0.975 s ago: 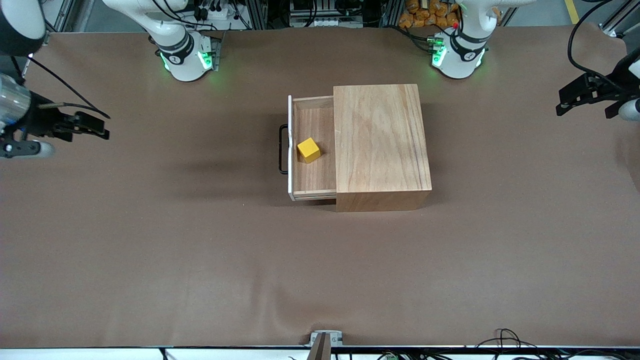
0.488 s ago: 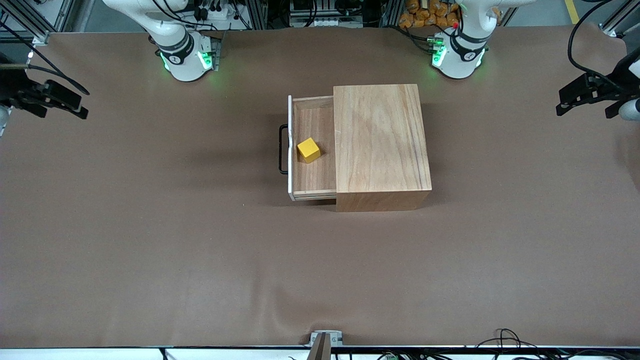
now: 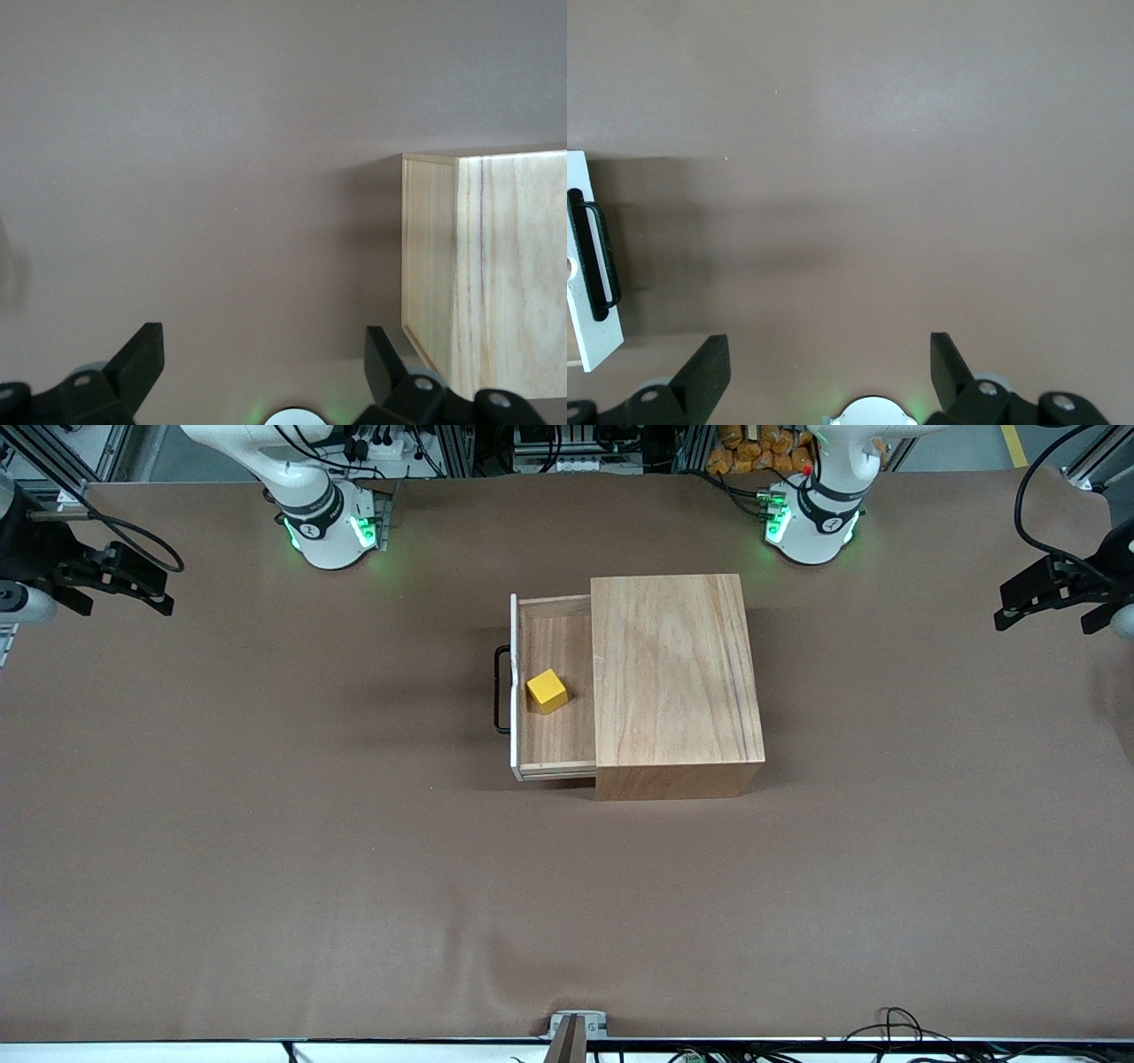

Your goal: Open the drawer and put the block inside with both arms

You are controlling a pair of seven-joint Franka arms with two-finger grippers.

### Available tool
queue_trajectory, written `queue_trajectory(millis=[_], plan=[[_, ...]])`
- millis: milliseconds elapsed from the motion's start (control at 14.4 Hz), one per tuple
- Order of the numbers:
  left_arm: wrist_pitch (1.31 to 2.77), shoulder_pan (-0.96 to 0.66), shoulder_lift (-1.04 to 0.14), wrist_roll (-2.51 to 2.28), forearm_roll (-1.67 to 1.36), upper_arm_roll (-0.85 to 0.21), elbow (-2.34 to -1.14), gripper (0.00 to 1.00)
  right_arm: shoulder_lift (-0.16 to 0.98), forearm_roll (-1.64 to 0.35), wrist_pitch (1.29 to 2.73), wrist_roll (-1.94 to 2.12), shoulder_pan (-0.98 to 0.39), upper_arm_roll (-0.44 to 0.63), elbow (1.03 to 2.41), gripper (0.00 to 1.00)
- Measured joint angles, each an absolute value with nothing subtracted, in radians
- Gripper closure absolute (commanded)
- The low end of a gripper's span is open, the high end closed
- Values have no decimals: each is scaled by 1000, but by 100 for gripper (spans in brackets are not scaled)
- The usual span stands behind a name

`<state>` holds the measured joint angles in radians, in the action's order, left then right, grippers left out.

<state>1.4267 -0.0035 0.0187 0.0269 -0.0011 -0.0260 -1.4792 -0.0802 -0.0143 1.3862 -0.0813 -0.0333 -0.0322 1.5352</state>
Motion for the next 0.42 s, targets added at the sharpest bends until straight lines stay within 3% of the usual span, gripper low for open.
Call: queue_trajectory(millis=[418], plan=[[1426,-4,19,27,-11,-27,-1479,0,-81,-14,1387,-81,-22,-11,1535,0]])
